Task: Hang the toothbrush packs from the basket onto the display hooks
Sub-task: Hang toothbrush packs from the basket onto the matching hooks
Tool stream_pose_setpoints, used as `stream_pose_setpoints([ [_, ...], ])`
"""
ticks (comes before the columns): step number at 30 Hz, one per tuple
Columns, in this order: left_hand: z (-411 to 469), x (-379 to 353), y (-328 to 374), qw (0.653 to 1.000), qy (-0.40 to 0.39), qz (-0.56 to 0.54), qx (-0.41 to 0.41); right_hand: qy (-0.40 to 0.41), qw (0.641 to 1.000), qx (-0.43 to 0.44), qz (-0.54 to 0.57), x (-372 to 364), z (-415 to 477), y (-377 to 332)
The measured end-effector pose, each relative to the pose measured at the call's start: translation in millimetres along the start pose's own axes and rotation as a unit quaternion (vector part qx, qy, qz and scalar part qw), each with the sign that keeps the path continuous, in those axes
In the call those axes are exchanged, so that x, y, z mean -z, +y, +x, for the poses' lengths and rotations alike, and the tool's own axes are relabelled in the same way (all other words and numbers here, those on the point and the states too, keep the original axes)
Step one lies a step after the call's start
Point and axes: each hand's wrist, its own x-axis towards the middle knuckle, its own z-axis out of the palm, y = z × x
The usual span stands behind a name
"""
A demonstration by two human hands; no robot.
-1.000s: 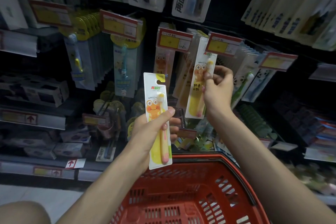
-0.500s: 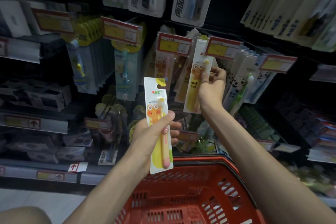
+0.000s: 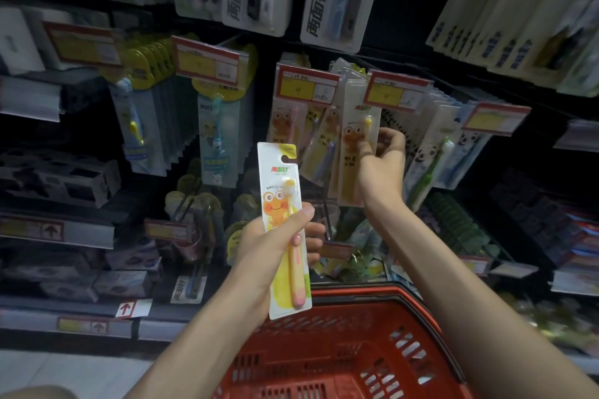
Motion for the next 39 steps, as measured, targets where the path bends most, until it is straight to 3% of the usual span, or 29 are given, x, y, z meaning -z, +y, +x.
stream_pose_setpoints([
  [24,-1,-2,-6,1.0,-0.017,0.009,-0.009,0.004,0.999,0.015,-0.033,18,-21,0],
  [29,1,-5,-3,0.997,-0.062,-0.033,0.021,-0.077,0.996,0.034,-0.037,35,-62,-10],
  [35,1,-11,-9,0.995,-0.068,-0.062,-0.027,-0.252,0.958,-0.114,0.074,46,-95,-25],
  [39,2,-12,-10,0.997,-0.046,-0.037,-0.042,-0.271,0.949,-0.131,0.093,46,-96,-17],
])
